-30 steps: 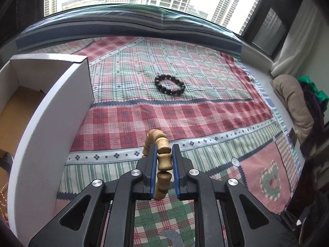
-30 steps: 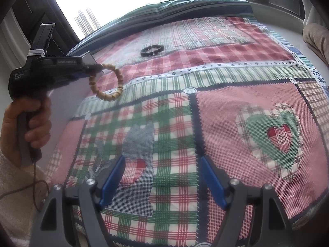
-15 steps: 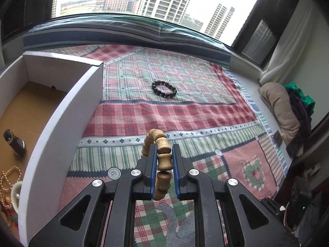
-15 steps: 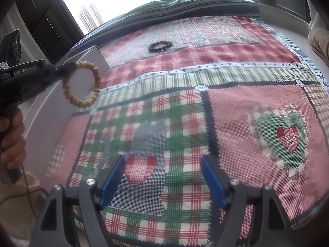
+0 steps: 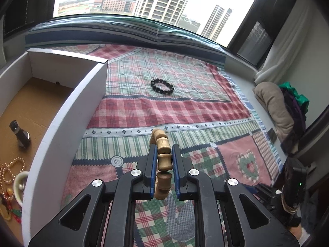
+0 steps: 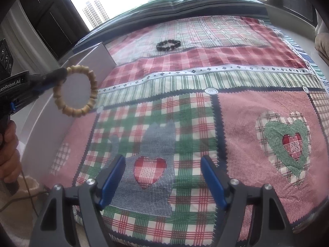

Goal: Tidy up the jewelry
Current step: 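Grasp the black bead bracelet with the right gripper while the left gripper holds the wooden bracelet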

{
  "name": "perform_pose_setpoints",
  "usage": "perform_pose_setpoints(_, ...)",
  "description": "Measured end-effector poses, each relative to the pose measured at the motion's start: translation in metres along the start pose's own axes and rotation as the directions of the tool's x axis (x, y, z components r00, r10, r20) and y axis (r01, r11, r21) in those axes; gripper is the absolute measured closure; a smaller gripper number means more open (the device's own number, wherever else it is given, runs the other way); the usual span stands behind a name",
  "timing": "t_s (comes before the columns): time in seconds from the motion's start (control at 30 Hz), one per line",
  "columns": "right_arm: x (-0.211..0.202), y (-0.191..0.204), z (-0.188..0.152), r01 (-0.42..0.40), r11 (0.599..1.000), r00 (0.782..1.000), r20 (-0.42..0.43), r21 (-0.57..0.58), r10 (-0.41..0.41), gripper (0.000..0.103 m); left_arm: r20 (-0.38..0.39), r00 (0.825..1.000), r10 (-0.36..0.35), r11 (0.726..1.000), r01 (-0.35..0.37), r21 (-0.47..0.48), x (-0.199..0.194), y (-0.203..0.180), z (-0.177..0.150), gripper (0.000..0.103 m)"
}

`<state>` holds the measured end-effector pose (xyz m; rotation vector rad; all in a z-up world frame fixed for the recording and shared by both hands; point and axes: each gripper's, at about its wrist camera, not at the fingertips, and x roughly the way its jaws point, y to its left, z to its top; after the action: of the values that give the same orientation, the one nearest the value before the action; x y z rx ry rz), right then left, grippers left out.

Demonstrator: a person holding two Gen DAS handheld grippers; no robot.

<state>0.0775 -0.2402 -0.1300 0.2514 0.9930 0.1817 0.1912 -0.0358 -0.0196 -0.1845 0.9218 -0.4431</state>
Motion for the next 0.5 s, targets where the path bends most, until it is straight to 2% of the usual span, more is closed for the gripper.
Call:
perform_pose_setpoints(0.3,0.004,0.016,0.041,-0.067,0.996,0.995,-0.082,-0.052,0.063,0.026,0.015,1.0,0.002,1.0,-0.002,-0.019,-0.016,0.015,-0.009,0.09)
perform_pose_setpoints(0.5,0.02,0.011,0.078,-0.118,0.992,0.982,-0.145,0.04,0.123,0.026,0.029,1.0,-0.004,0.999,0.005,-0.041,-0.028,0.026,-0.015,0.09)
